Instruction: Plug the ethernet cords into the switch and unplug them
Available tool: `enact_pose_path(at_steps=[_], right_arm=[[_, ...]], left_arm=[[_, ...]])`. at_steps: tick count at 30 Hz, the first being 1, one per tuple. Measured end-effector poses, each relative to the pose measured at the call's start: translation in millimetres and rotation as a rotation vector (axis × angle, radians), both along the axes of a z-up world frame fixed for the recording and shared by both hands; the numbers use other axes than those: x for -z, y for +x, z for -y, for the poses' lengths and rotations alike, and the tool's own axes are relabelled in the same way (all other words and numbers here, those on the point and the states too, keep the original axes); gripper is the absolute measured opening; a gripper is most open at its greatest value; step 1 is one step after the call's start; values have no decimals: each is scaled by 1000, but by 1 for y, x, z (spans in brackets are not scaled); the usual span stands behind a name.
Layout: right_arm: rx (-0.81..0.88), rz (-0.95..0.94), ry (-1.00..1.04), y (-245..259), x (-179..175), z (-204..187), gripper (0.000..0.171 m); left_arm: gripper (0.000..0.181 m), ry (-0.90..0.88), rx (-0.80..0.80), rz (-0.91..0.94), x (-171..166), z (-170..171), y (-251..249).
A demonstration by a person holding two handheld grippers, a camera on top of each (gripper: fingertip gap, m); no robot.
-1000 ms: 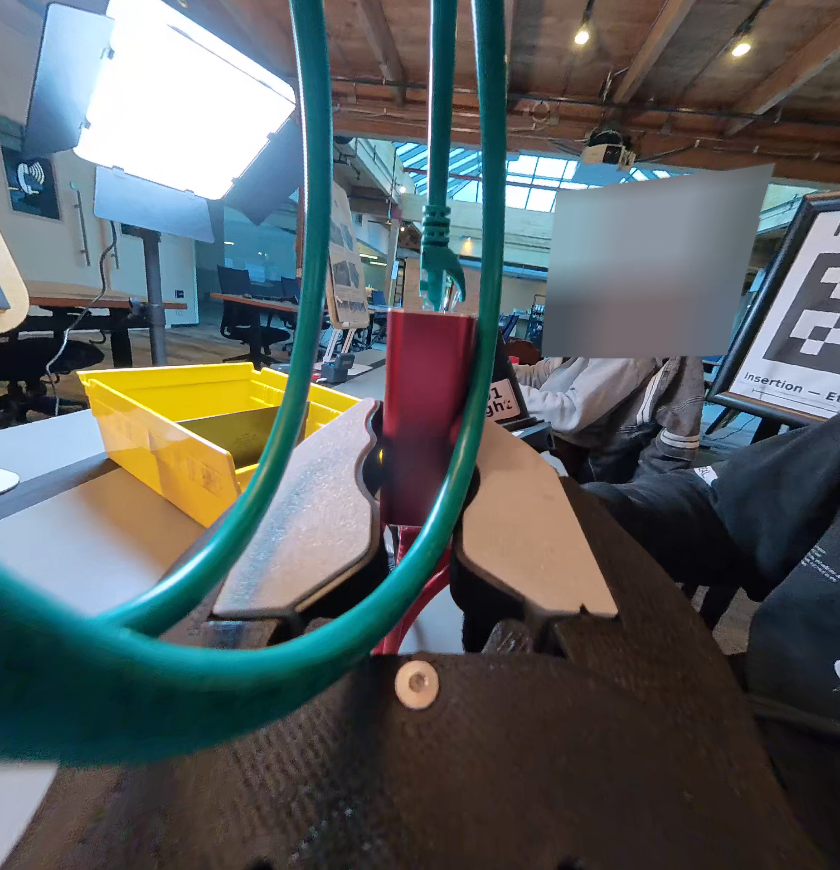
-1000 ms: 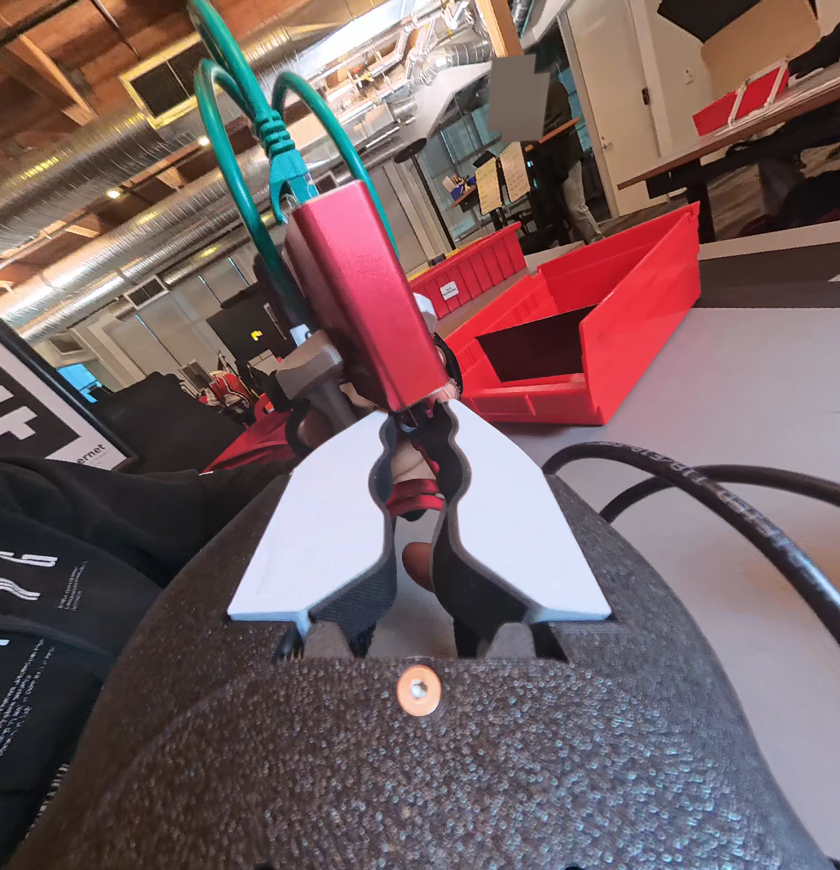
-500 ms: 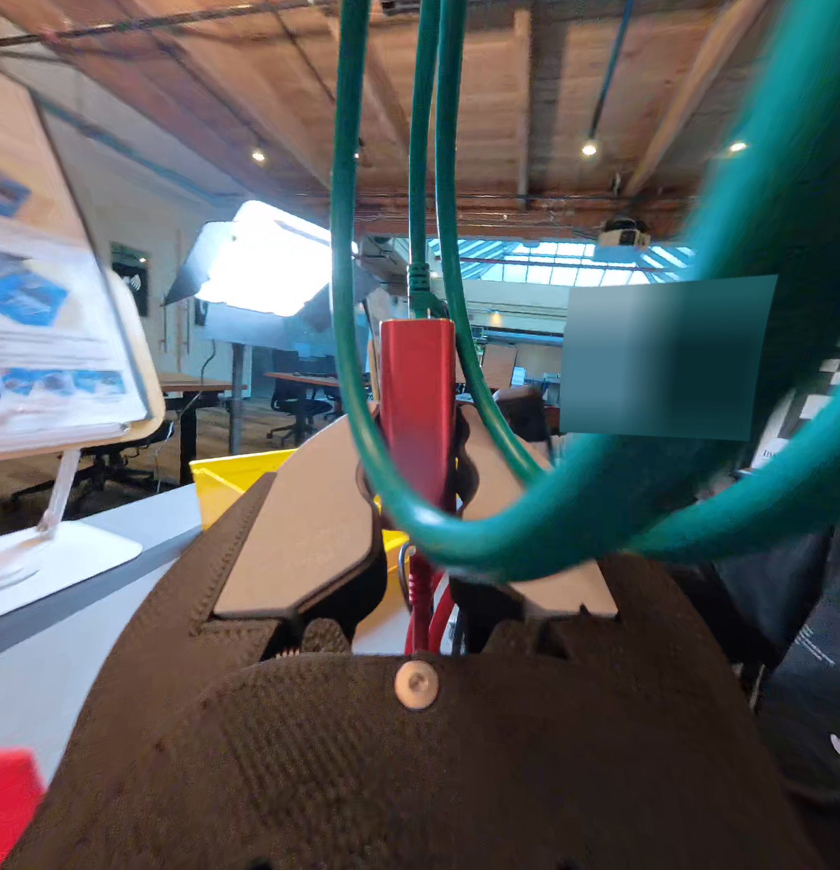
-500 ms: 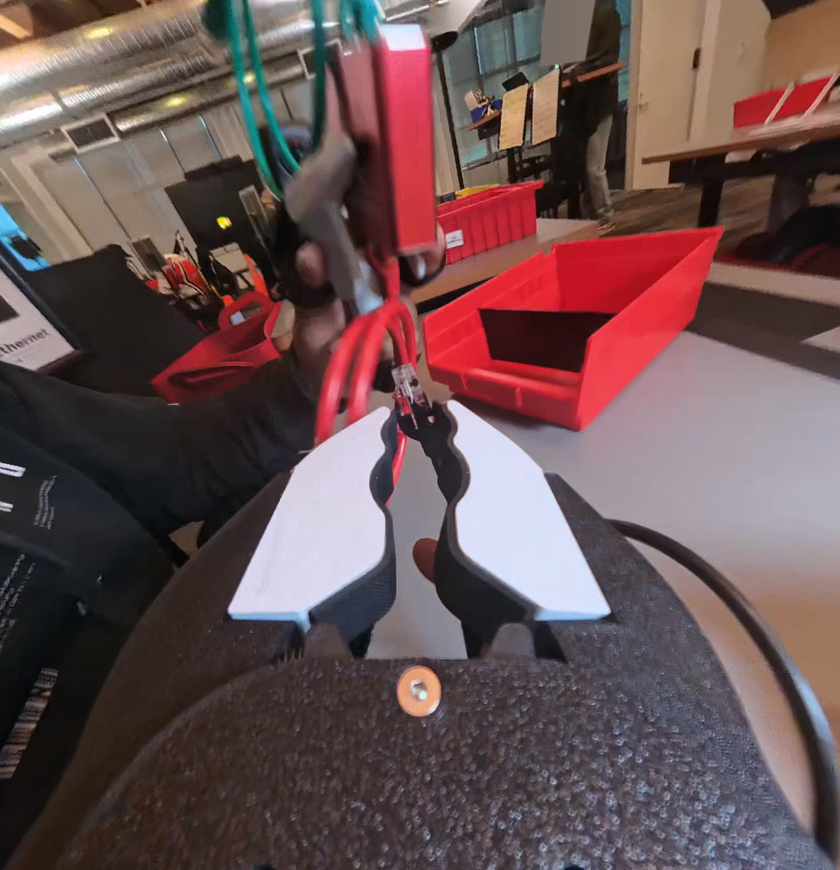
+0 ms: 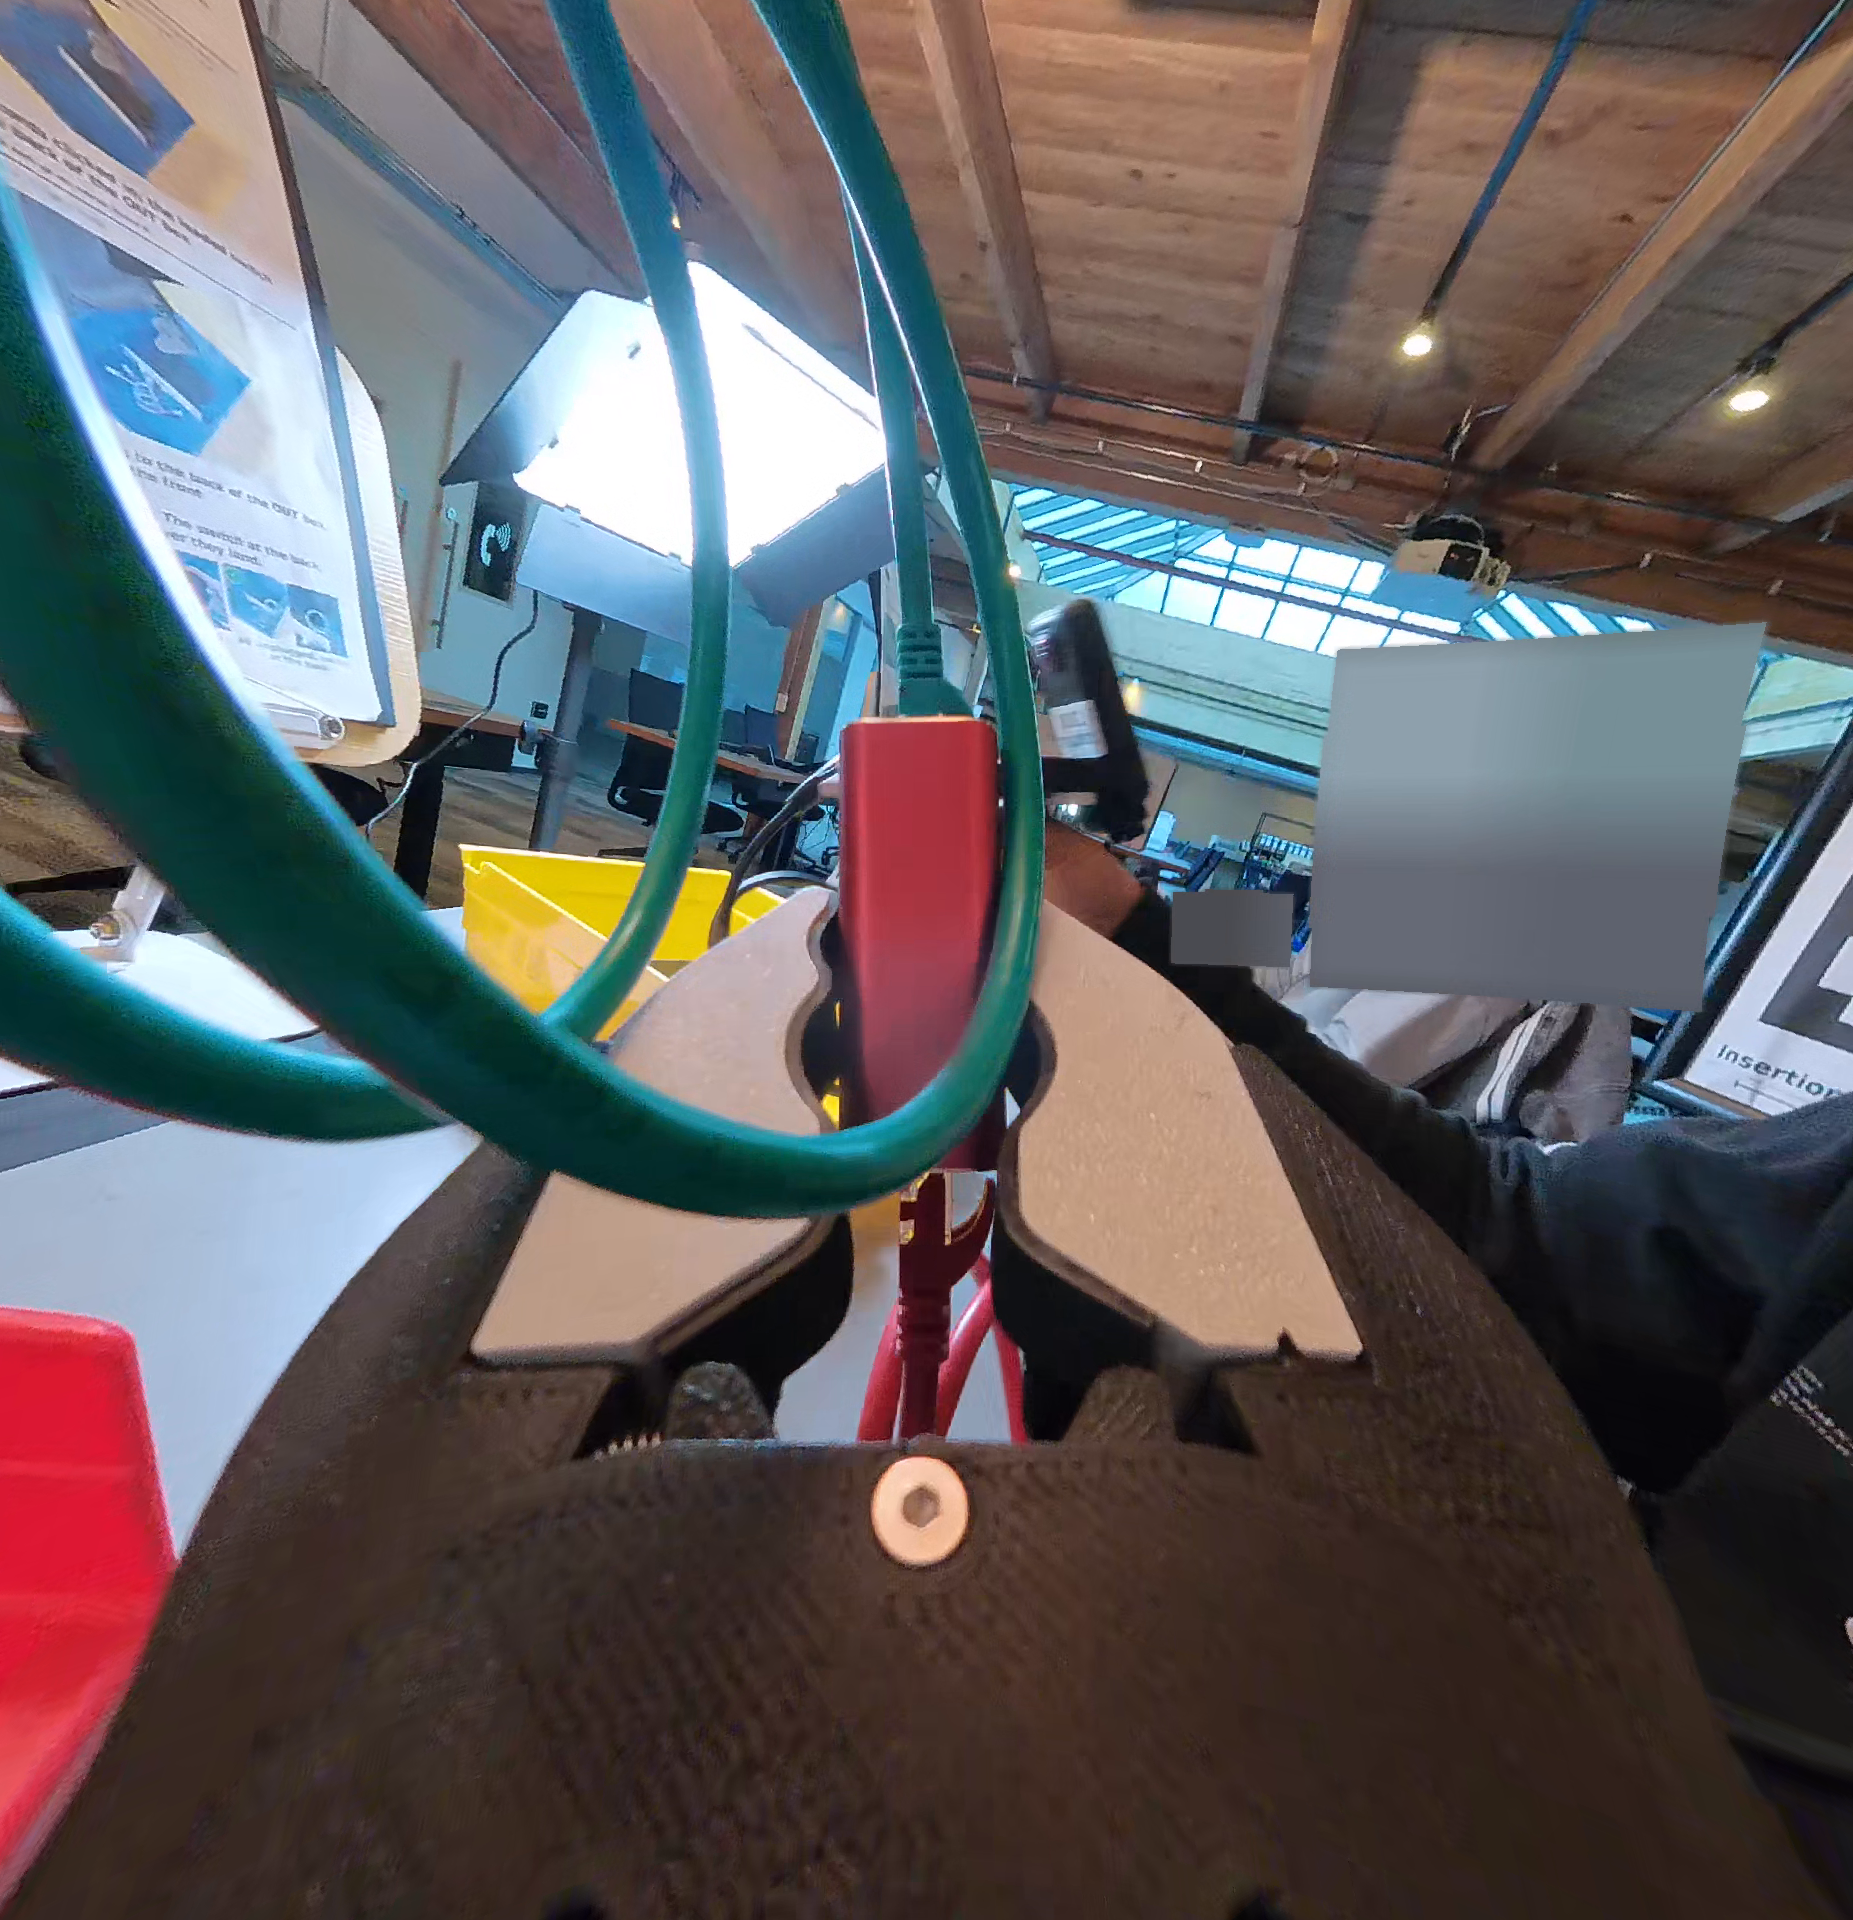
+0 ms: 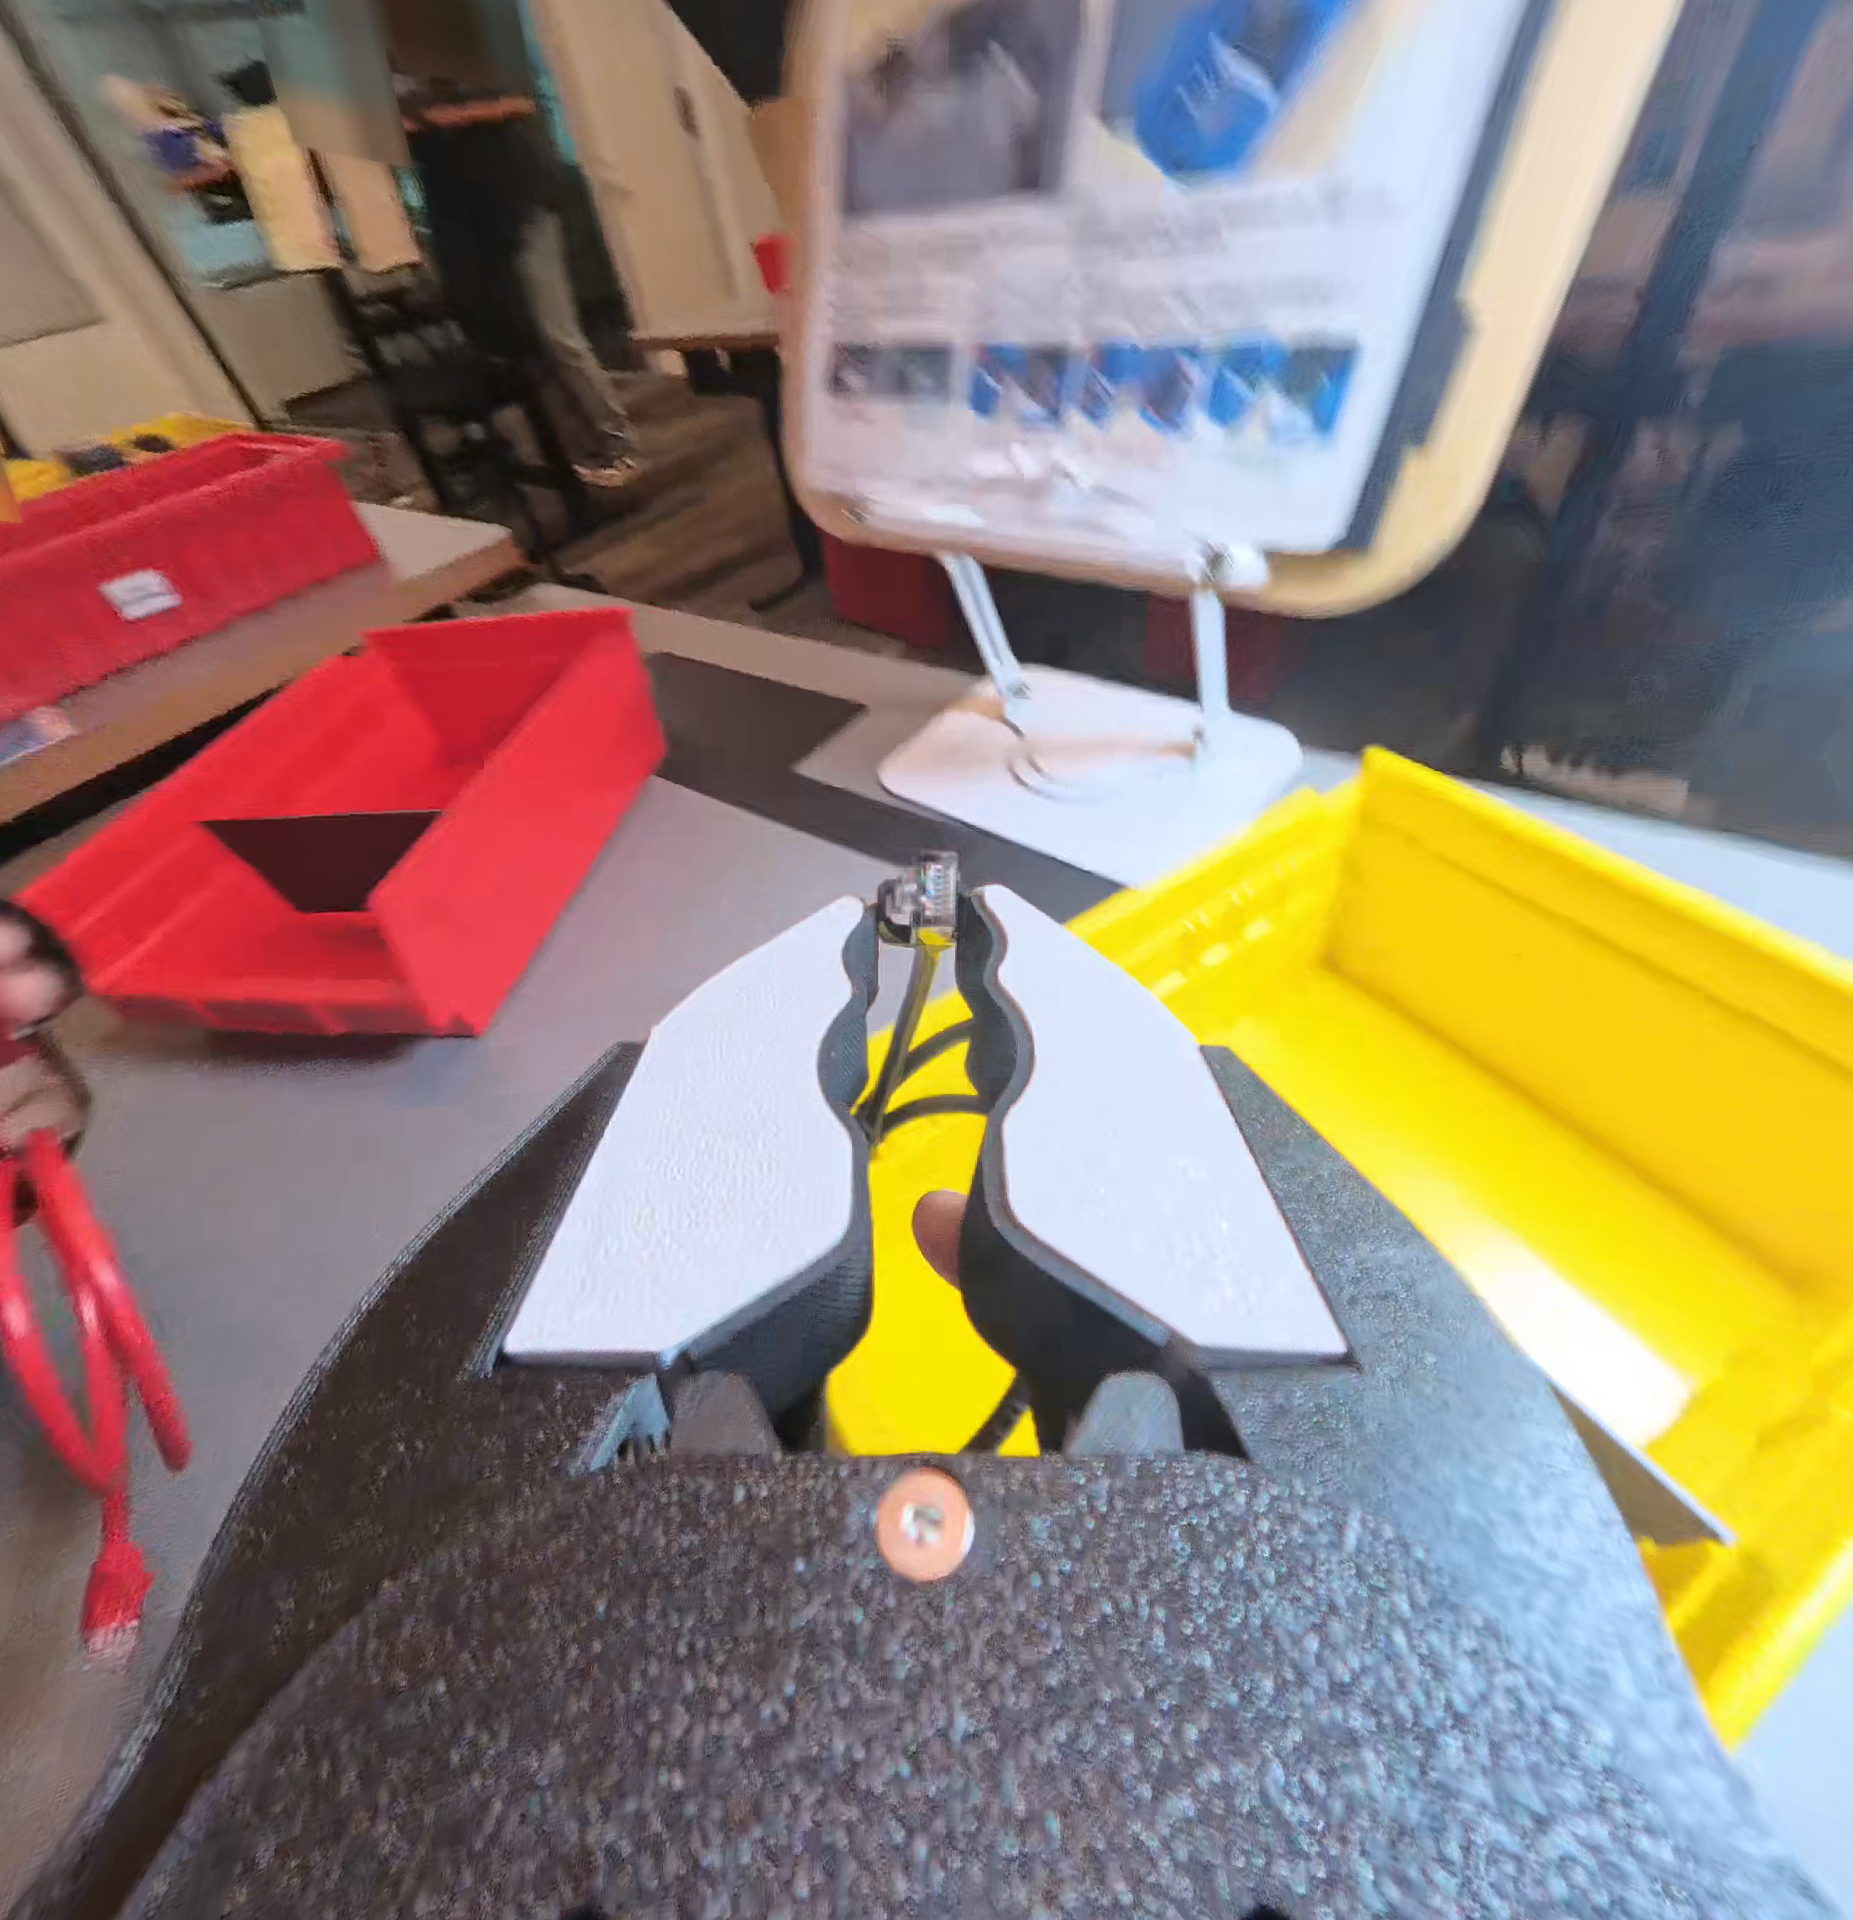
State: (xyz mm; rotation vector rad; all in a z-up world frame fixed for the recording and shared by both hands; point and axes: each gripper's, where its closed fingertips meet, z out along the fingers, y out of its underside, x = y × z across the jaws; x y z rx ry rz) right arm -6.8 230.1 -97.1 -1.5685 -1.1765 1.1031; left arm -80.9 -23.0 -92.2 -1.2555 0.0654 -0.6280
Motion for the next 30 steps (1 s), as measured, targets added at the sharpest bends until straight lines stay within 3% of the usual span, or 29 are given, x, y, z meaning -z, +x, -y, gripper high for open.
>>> enact_pose_path(at_steps=[2,6,9,15,18,22,26,30], right_arm=[[85,82,-60,1,34,-32,14],[336,299,120,25,73,-77,20],[461,313,321,39,44,-85,28],[497,297,435,53,0,-73,42],[278,165,396,31,-12,-28,40],[-184,-51,267,-6,-24,79,33],[-675,-22,71,-30,14,190,33],[-908,-6,-75,-46,39,257,39]], left_arm=[[27,-4,-2,-20,2,-1,2],[27,-16,-9,-36,8,-5,2],[27,-32,-9,-20,13,-8,0],[26,-24,-10,-3,12,-7,0],[26,-10,-6,16,9,-6,1],[27,7,30,74,5,-5,4],[26,40,80,149,0,-3,7],[27,46,90,162,-1,-1,7]])
